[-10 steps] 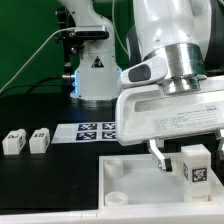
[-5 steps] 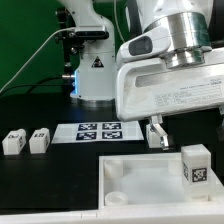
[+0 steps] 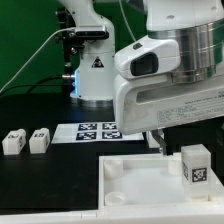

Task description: Assemble one leg

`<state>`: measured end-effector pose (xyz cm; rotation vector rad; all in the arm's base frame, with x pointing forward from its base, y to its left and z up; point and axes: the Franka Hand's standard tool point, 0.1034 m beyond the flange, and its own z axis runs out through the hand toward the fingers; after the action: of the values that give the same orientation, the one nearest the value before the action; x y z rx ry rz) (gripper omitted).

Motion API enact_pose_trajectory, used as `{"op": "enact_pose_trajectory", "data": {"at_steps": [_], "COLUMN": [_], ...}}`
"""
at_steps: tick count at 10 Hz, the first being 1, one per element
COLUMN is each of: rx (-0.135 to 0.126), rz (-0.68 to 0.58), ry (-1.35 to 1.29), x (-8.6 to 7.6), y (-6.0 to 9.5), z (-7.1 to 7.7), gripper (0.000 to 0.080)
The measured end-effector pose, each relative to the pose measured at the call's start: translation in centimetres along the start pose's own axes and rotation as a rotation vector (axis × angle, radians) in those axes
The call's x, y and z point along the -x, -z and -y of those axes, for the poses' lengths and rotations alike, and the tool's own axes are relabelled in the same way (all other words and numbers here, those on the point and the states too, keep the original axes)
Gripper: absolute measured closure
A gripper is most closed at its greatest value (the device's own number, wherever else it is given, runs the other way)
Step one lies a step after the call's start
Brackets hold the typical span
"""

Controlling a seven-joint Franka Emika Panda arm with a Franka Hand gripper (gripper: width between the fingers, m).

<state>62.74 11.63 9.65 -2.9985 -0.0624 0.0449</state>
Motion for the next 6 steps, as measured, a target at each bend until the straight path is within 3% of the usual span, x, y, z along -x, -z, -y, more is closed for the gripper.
{"op": "enact_pose_trajectory", "data": {"at_steps": [6], "rx": [0.005], "rz": [-0.044], "ry": [-0.019], "x": [-0.47], "y": [-1.09], "z": [0.05], "gripper": [0.0151]}}
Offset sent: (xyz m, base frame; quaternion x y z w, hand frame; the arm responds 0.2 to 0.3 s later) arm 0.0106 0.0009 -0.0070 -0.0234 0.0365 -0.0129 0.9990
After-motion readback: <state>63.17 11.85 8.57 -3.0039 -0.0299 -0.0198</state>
